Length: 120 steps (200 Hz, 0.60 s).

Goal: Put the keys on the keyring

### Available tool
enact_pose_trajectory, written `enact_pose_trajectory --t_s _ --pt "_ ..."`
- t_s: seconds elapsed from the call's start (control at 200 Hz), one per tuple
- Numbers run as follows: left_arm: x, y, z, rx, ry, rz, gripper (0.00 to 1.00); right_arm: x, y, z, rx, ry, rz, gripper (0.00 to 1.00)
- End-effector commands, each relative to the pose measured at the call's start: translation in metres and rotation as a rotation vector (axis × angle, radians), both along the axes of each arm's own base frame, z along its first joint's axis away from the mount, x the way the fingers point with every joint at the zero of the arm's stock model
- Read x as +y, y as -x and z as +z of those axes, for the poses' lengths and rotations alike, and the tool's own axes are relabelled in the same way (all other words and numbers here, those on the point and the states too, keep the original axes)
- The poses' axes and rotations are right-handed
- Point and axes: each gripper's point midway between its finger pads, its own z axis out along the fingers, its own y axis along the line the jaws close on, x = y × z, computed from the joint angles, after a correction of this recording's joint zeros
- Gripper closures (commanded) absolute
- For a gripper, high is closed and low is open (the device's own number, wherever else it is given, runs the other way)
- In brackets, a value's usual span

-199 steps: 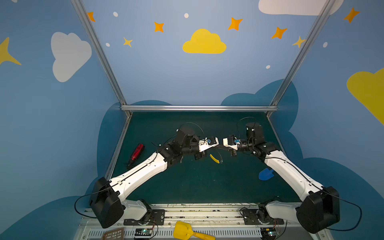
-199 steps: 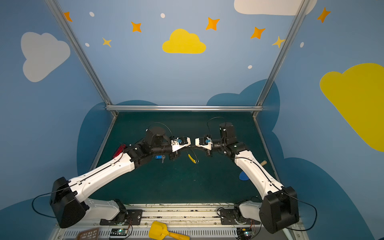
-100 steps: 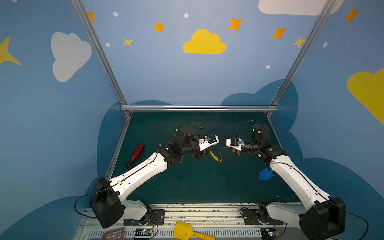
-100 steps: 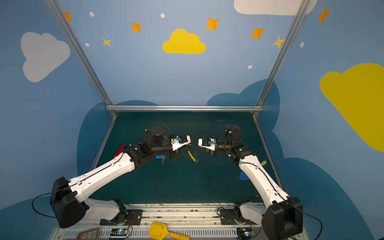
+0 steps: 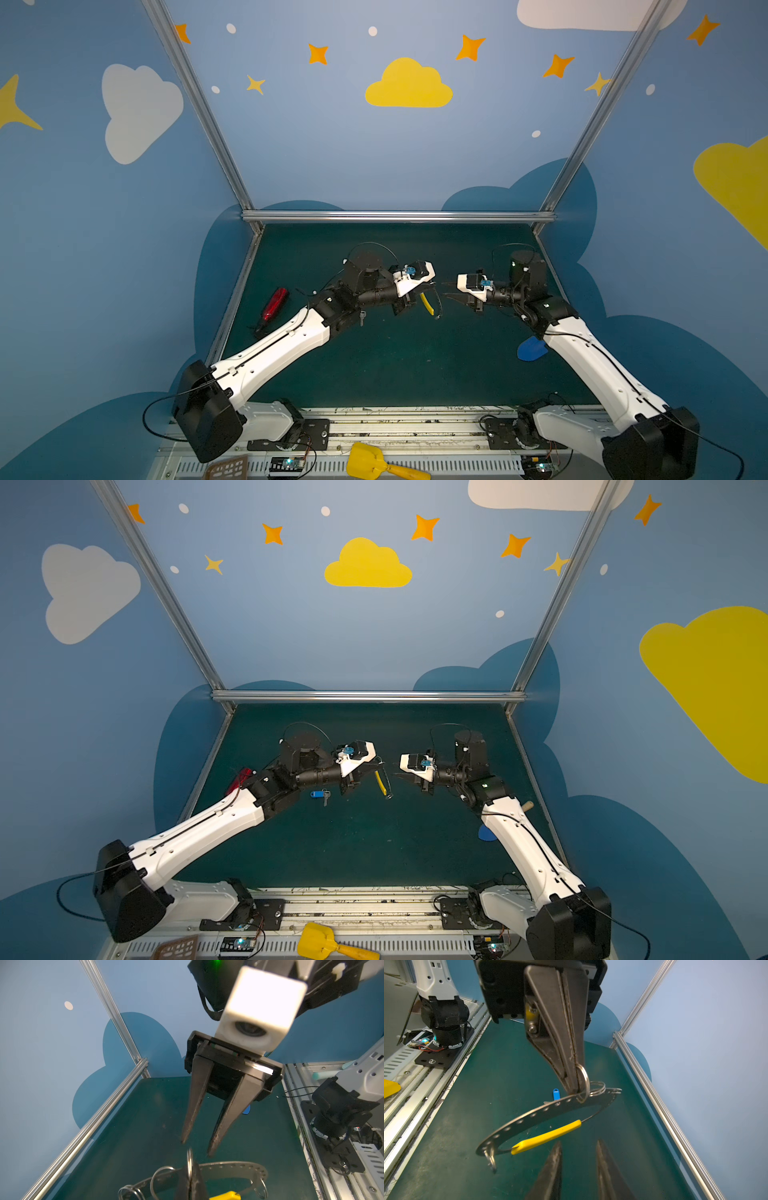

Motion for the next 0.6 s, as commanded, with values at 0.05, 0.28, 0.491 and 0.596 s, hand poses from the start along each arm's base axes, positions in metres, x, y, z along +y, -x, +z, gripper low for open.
enact_pose_trajectory --t_s 0.05,0.28,0.491,0.596 --pt "0.003 0.009 0.029 -0.021 0.085 -0.02 0.96 -0.001 0.008 0.022 -0.023 -0.054 0.014 0.73" --pt "0.004 0.005 0.021 -0.02 0.024 0.0 0.96 0.005 0.018 0.03 -0.092 -0.062 0.06 0.75" --pt "0.006 0.0 0.014 -0.033 -0.082 0.017 0.96 0.011 0.023 0.032 -0.191 0.021 0.056 0.76" --pt "0.006 -0.002 0.011 -0.032 -0.125 0.022 0.96 0.016 0.022 0.03 -0.247 0.078 0.047 0.77"
